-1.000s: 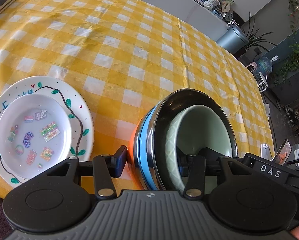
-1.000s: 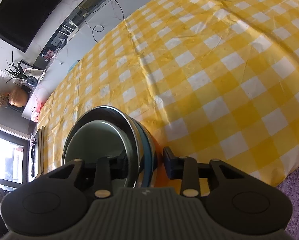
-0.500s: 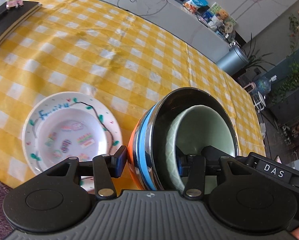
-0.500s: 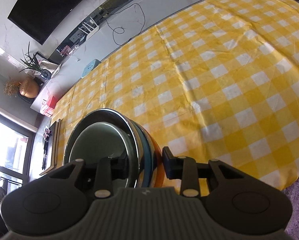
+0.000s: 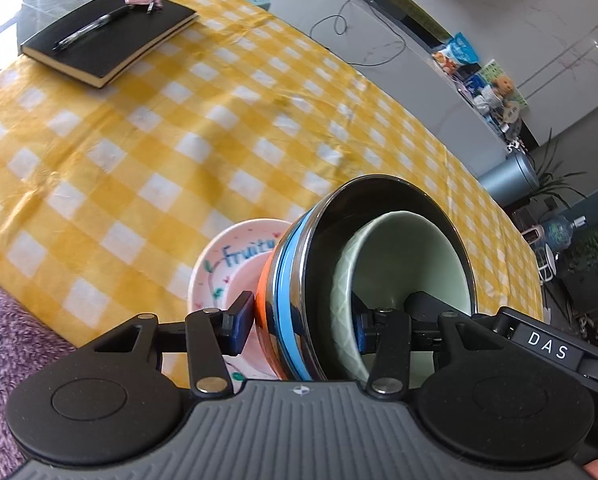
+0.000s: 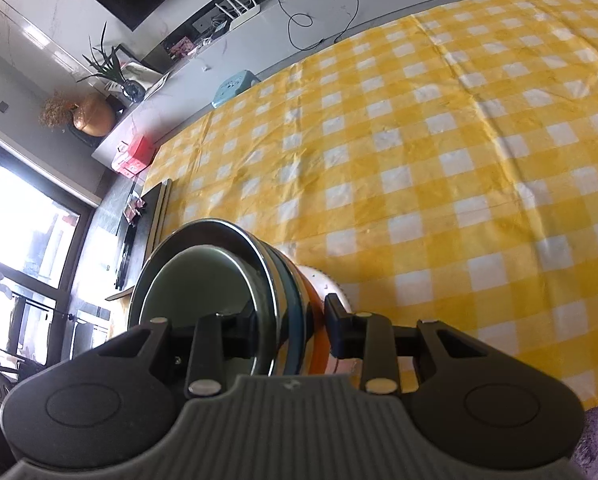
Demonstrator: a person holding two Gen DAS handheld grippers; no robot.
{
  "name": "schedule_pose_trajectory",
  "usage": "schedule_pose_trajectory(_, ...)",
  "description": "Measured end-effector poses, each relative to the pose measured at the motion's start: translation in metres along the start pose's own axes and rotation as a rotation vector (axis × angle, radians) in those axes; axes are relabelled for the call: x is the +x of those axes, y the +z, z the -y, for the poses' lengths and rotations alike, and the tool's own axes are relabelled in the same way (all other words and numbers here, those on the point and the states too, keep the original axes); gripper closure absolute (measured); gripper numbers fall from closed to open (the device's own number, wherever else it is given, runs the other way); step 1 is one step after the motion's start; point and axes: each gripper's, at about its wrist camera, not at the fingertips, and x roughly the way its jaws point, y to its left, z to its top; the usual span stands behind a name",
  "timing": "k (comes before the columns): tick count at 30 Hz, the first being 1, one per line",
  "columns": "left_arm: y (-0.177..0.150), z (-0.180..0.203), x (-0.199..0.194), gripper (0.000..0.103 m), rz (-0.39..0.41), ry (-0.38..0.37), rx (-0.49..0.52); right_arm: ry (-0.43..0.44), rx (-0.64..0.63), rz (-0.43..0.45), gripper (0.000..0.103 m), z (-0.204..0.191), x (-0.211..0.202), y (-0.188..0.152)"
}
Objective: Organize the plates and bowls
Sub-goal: 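Carry the nested bowls with the left gripper onto the plate stack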
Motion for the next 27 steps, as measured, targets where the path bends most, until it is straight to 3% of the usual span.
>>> schedule_pose_trajectory(12, 0.003, -0.02, 0.016, 0.05, -0.039, 0.016, -0.036, -0.031, -0.016, -0.052, 0.071, -0.007, 0.027, 0.0)
schedule_pose_trajectory(27, 0.005, -0.014, 0.016, 0.049, -0.017, 0.041, 0.043, -0.033, -0.071, -0.04, 0.069, -0.01, 0.035, 0.004)
